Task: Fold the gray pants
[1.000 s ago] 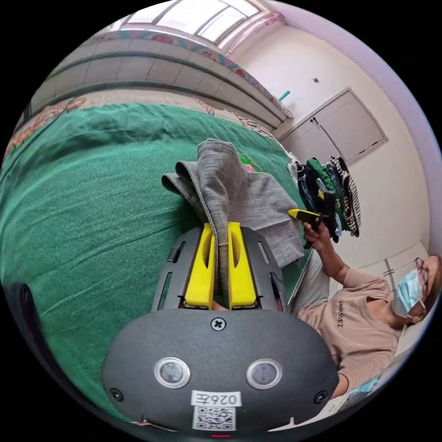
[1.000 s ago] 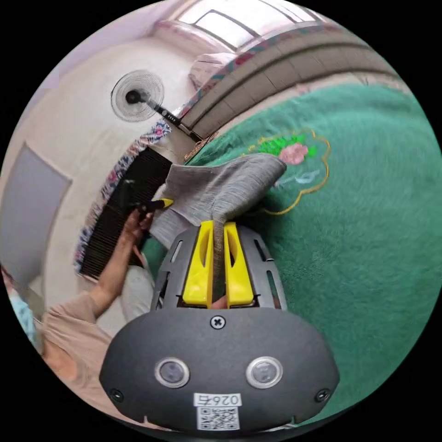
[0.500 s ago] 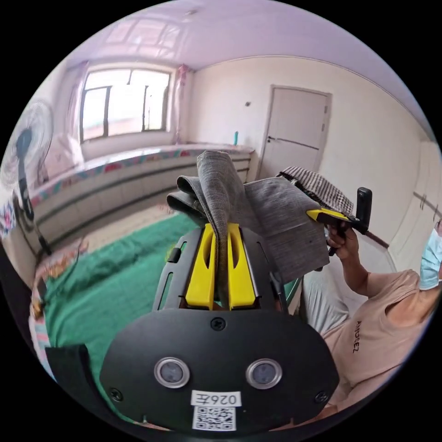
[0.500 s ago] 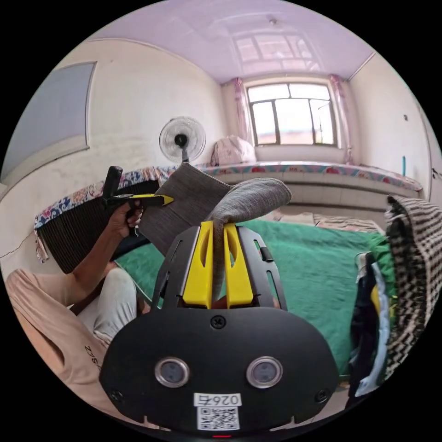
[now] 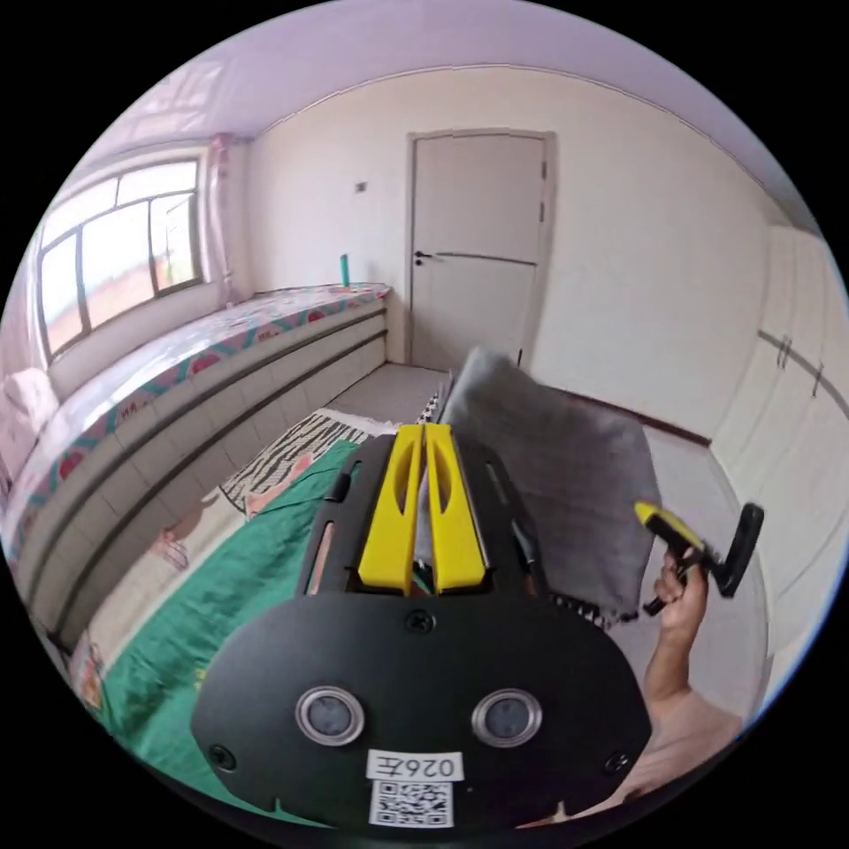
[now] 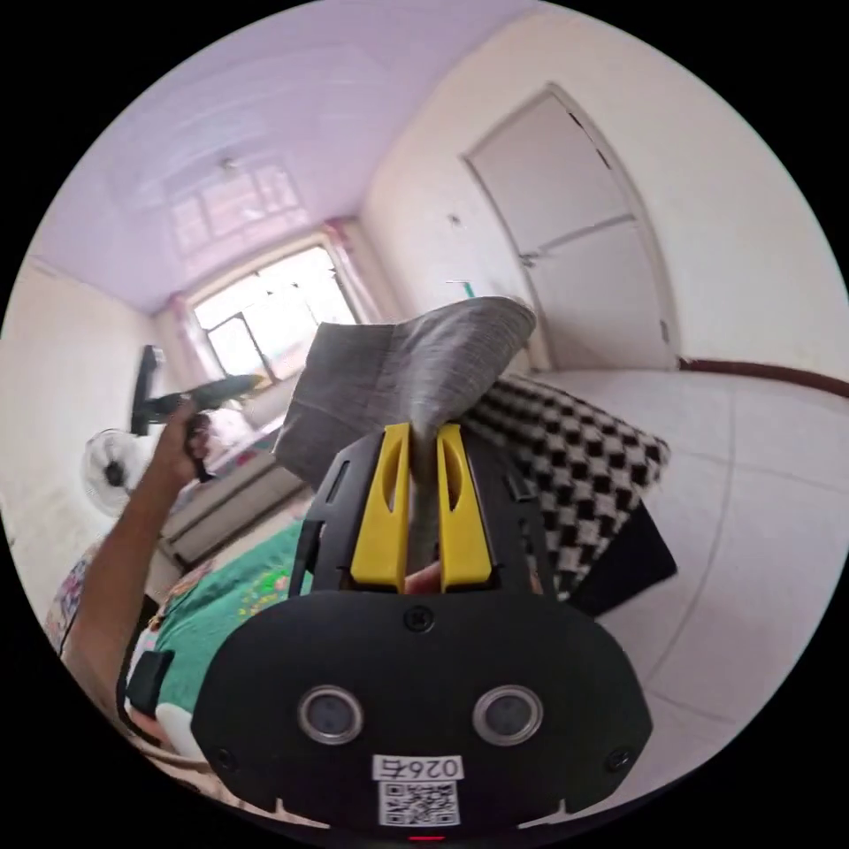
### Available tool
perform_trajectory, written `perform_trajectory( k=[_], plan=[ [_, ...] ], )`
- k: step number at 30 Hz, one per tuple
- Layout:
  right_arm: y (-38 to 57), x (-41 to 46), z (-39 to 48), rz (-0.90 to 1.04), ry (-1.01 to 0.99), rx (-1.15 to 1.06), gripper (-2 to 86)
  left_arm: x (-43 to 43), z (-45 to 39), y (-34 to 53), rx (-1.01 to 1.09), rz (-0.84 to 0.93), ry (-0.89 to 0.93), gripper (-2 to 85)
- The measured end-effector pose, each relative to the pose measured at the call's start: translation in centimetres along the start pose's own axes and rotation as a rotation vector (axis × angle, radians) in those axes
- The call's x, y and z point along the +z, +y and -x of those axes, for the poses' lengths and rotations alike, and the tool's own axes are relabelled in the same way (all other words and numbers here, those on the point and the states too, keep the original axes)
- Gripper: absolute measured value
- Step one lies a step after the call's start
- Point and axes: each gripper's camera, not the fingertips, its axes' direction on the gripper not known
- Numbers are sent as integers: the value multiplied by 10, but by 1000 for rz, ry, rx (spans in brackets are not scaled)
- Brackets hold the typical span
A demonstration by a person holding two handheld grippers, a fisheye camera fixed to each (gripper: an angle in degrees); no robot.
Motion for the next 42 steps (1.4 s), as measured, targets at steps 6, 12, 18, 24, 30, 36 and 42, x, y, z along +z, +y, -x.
perform_trajectory(
  k=[6,12,18,24,30,36,42],
  plan=[
    [62,4,-111,-16,8,151,14,55,-66,57,100,-154,120,-8],
    [59,-20,-122,-20,-19,89,12,162,-86,66,169,155,189,-9],
    [47,-78,-106,-178,84,49,-6,154,-76,92,74,88,360,-10],
    [44,-131,-34,-586,124,-213,-9,90,-115,184,148,-135,305,-10],
    [-25,-109,19,-504,9,-331,-9,-3,-129,346,201,-262,300,-10],
    [-120,-17,109,-211,-254,-501,-9,-114,-109,563,4,-189,-52,-8],
    [-195,118,257,156,-621,-656,-11,-268,-115,829,-345,-165,-613,40]
  ],
)
